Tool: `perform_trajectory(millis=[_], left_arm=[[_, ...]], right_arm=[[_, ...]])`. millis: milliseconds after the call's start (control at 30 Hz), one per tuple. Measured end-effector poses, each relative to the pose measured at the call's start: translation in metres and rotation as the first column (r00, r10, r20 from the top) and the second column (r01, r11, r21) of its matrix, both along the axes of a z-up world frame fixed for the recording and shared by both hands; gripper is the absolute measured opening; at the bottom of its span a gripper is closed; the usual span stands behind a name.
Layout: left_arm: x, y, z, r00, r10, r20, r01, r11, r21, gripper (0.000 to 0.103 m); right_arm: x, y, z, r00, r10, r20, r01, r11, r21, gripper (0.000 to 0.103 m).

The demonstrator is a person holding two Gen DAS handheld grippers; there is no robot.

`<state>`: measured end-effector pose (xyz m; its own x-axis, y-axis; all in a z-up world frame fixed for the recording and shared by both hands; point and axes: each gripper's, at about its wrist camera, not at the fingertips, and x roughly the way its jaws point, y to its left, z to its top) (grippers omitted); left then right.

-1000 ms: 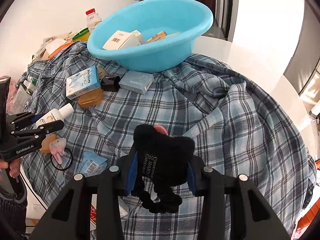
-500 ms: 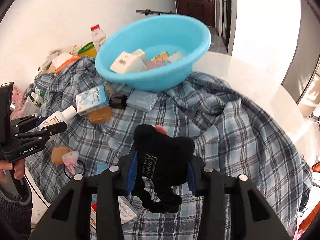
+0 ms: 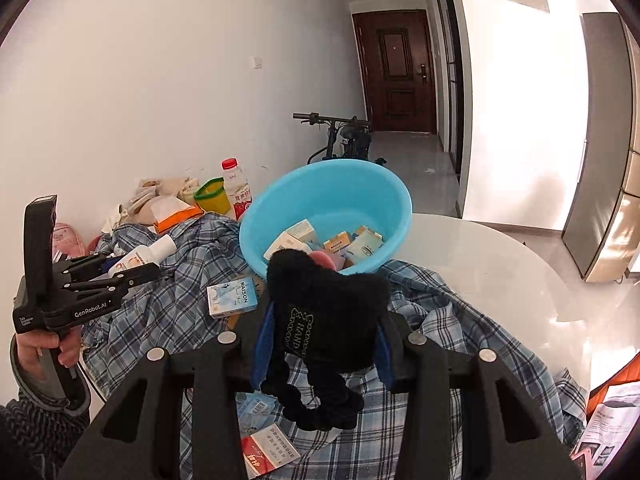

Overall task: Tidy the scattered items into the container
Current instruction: 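Carry the bottle and glove over the blue basin with both tools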

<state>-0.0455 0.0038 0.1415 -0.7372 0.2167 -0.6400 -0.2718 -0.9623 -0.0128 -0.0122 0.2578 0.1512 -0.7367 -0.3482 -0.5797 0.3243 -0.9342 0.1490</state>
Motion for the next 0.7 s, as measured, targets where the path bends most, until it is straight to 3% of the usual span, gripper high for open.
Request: perform_trajectory(millis=[100,367,500,700], left_arm=[[0.003,0.003,-0.002,0.999,-0.022,0.024,0.022,0.999,0.035,0.042],[-0.007,0.011,-0.002,1.0,-0.021,0.022,0.021,1.0,0.015,0.042],[-0.044,0.016,0.004,1.0,-0.008,0.028,0.007,1.0,0.03,0.042],[-0.113,0.038,0.021,1.0,0.009,-0.011,-0.009,1.0,0.013,0.042]], right_arm=[[-0.001,0.0,-0.008,1.0,0.001,0.024,-0.001,1.0,-0.002,0.041],[-0.009,0.001,-0.013,0.999,-0.006,0.037,0.006,1.0,0.003,0.041],[-0.038,0.001,-0.004,0.999,-0.043,0.028,0.042,0.999,0.014,0.041],[-0.112,-0.008,0.02,0.996,-0.084,-0.016,0.084,0.996,0.002,0.041]])
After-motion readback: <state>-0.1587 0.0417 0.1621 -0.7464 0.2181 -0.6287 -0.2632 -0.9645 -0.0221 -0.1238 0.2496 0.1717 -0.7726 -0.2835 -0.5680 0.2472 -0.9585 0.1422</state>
